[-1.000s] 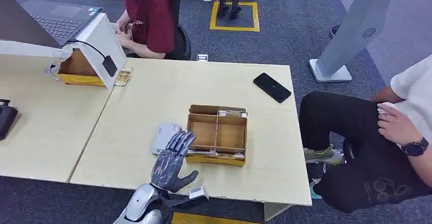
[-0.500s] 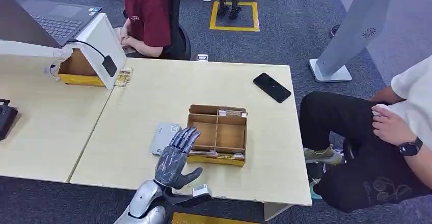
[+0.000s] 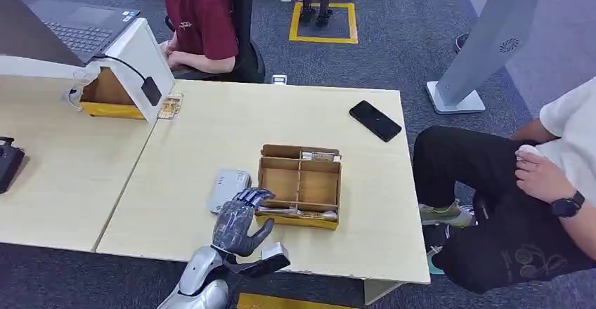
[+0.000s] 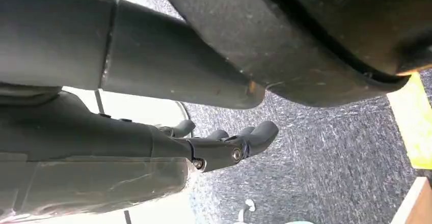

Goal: Pass the card to the sensor for recognition and then transmit it.

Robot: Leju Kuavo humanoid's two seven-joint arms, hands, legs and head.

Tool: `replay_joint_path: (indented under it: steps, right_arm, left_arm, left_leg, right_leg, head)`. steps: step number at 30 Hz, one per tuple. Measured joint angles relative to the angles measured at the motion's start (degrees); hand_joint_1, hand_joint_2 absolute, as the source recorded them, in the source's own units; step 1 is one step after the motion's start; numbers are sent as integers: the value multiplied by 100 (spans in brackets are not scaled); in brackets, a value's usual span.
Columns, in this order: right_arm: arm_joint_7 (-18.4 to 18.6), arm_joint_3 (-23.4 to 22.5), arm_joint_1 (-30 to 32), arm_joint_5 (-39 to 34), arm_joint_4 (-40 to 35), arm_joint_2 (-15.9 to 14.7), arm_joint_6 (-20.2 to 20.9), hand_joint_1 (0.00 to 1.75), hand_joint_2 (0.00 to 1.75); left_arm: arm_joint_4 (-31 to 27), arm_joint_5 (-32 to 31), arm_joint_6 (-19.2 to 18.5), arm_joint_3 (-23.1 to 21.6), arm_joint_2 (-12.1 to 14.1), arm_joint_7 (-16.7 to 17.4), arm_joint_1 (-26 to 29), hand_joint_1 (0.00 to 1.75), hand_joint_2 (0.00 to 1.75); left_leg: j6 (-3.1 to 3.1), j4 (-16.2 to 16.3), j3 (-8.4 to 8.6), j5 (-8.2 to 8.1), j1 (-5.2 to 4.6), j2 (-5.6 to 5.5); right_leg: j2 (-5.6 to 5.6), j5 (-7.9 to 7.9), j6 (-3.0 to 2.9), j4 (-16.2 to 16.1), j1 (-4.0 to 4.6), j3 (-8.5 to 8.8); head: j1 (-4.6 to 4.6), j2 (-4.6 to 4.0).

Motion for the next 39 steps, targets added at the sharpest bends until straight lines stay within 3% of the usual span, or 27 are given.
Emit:
replay_joint_path:
  steps: [10,15,21,27,31,36,39]
  right_arm:
    - [-7,0,-2,44,0,0,-4,0,0]
    - [-15,-2,-1,44,0,0,-9,0,0]
    - [-55,-11,0,44,13,0,-11,0,0]
    - [-87,-28,3,44,22,-2,-11,0,0]
    - [-105,-39,4,50,22,-4,-11,0,0]
    - [-111,-42,3,96,22,-4,-9,0,0]
    - [-127,-42,-6,175,22,-4,0,0,0]
  left_arm:
    - [89,294,24,-223,79,20,-128,175,175]
    - [98,814,20,-327,151,-98,-164,175,175]
    - [-405,1556,-46,-468,492,-170,-248,175,175]
    - [-1634,1702,-236,-485,1172,0,-576,175,175]
    - [-2124,1607,-232,-372,1521,188,-819,175,175]
    - [-2100,1191,-313,-144,1685,661,-1230,175,175]
    - [-1403,931,-413,44,1644,918,-1744,175,175]
  left_leg:
    - [0,0,0,0,0,-2]
    - [0,0,0,0,0,-1]
    - [0,0,0,2,2,-1]
    - [-8,-1,0,7,5,0]
    - [-8,-1,0,8,5,-2]
    - [-7,0,0,9,5,-2]
    - [-10,1,1,14,5,-1]
  right_leg:
    - [-2,0,0,0,0,0]
    - [-1,0,0,0,0,0]
    - [-1,0,0,1,1,-2]
    - [0,2,-3,5,3,-2]
    - [-1,2,-3,5,3,-1]
    - [-1,2,-3,4,3,-2]
    - [1,8,0,4,3,-2]
  head:
    - [2,0]
    - [2,0]
    - [2,0]
    - [0,0]
    - [2,0]
    - [2,0]
    - [2,0]
